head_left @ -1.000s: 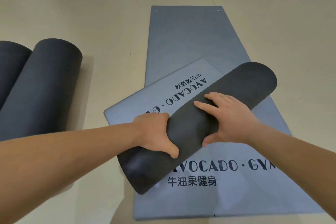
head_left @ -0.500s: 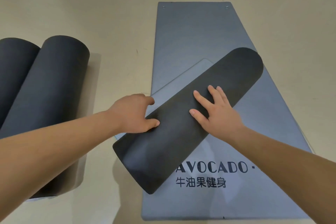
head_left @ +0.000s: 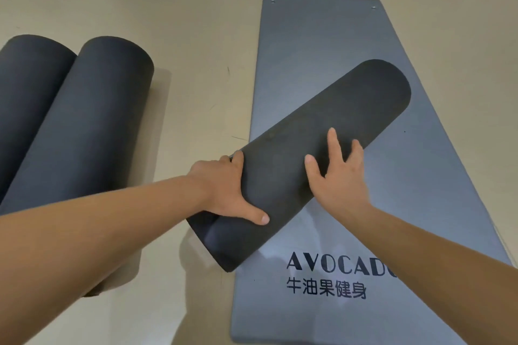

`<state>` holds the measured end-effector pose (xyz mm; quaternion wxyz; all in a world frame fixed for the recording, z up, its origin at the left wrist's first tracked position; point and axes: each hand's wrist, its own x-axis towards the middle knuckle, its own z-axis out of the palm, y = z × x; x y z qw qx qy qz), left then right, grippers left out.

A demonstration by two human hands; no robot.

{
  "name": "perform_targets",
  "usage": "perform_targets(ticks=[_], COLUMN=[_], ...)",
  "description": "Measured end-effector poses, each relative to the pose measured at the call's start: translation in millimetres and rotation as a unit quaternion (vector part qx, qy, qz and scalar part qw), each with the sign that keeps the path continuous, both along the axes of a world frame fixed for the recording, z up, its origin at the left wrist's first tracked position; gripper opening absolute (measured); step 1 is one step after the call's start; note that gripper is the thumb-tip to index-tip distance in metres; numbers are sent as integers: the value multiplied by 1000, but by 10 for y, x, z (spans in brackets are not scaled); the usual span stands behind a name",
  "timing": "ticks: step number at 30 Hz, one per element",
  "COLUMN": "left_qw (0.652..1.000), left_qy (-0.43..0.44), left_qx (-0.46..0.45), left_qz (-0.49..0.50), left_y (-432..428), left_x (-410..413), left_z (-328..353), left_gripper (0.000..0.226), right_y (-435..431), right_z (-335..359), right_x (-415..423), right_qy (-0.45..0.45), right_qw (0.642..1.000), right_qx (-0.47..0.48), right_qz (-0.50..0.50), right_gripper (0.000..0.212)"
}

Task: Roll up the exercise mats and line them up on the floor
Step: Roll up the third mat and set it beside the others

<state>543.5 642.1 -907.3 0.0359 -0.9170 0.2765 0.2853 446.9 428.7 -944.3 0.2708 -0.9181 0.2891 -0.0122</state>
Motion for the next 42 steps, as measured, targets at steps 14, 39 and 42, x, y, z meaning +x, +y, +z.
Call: perform_targets(ticks=[14,39,42], left_qw=[959,941,941], left_qy=[146,17,21], left_qx=[-153,-130,-126], left_qz=[191,311,314], left_y=[304,1590,1628], left_x=[131,-90,-152], left_z=[-66,80,65], left_gripper=[124,120,119], right_y=[157,1632,1715], right_z=[-196,-93,-58], right_x=[-94,845,935], right_qy=[29,63,62], right_qw=[903,880,885], right_qx=[424,460,447], right_qz=[62,101,113], right_gripper=[110,116,117])
